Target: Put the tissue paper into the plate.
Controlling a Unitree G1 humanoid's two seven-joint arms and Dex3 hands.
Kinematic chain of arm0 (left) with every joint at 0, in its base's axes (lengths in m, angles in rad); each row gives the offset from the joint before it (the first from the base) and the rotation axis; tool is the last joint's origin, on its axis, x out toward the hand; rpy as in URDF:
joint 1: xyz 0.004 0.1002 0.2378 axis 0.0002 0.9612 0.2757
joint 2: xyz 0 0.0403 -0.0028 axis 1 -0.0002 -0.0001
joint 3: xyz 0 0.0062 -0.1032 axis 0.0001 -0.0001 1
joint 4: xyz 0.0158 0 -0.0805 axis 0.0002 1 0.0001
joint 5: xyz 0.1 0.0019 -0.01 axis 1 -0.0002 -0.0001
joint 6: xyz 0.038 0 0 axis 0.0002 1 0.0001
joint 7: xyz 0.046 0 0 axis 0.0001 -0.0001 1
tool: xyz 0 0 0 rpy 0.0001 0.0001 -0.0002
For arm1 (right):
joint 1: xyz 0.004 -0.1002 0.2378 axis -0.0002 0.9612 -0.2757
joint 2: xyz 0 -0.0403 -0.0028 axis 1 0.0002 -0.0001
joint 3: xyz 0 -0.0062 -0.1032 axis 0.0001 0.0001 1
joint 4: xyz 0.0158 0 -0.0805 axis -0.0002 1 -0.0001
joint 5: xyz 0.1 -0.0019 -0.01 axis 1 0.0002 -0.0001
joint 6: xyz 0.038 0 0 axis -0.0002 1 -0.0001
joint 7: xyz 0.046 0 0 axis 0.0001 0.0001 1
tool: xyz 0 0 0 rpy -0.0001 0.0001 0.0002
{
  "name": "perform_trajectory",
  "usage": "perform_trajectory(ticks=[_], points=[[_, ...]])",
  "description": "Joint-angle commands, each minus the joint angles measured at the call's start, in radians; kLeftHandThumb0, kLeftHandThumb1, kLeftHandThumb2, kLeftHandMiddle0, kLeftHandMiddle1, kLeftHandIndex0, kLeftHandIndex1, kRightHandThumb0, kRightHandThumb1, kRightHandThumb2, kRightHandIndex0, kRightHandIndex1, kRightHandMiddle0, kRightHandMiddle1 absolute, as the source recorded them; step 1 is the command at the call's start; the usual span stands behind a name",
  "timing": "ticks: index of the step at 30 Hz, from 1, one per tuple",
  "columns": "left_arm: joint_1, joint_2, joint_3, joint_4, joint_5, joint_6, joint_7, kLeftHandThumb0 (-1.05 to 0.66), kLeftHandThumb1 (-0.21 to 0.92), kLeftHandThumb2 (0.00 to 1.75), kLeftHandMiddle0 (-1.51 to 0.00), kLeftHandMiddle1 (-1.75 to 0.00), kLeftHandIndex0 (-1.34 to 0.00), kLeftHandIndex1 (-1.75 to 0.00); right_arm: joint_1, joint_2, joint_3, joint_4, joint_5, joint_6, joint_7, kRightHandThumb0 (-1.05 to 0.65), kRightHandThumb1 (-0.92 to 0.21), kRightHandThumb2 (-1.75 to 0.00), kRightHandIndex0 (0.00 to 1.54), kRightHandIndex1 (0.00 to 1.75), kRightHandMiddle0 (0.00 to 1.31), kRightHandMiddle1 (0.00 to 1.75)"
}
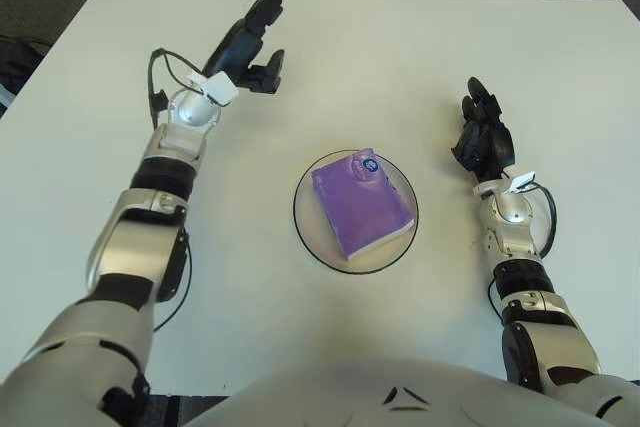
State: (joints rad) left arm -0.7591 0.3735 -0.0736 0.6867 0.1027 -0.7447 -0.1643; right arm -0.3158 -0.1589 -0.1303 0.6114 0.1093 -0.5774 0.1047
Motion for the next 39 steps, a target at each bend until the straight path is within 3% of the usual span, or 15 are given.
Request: perform_trajectory(ticks=[1, 8, 17, 23, 35, 39], points=[[0.099, -0.021, 0.046, -0.051, -0.069, 0.045, -0.01, -0.92, 0.92, 1.2, 0.0, 0.0, 0.0, 0.0, 0.15, 0.082, 0.019, 0.13, -0.003, 0.046, 0.003, -0.78, -0.92, -1.04, 0.05, 0.01, 0.0, 0.23], [0.153, -0.043, 0.081, -0.055, -0.13, 0.13, -0.035, -0.92, 0.92, 1.23, 0.0, 0.0, 0.0, 0.0, 0.159, 0.083, 0.022, 0.115, -0.004, 0.05, 0.004, -0.79, -0.92, -1.04, 0.06, 0.01, 0.0, 0.23], [0.245, -0.145, 0.112, 0.016, -0.176, 0.157, -0.009, -0.92, 0.92, 1.24, 0.0, 0.0, 0.0, 0.0, 0.16, 0.084, 0.017, 0.121, 0.007, 0.047, 0.02, -0.79, -0.92, -1.04, 0.05, 0.0, 0.0, 0.24], [0.351, -0.193, 0.111, -0.052, -0.129, 0.14, 0.058, -0.94, 0.92, 1.23, 0.0, 0.0, 0.0, 0.0, 0.162, 0.086, 0.017, 0.114, 0.003, 0.056, 0.015, -0.79, -0.92, -1.04, 0.05, 0.0, 0.0, 0.23], [0.434, -0.246, 0.11, -0.05, -0.028, 0.167, 0.21, -0.93, 0.92, 1.22, 0.0, 0.0, 0.0, 0.0, 0.163, 0.09, 0.015, 0.116, 0.008, 0.05, 0.021, -0.78, -0.92, -1.04, 0.06, 0.01, 0.0, 0.22], [0.459, -0.243, 0.106, -0.069, -0.009, 0.222, 0.232, -0.91, 0.92, 1.2, 0.0, 0.0, 0.0, 0.0, 0.163, 0.091, 0.014, 0.117, 0.01, 0.047, 0.025, -0.78, -0.92, -1.03, 0.06, 0.01, 0.0, 0.22]])
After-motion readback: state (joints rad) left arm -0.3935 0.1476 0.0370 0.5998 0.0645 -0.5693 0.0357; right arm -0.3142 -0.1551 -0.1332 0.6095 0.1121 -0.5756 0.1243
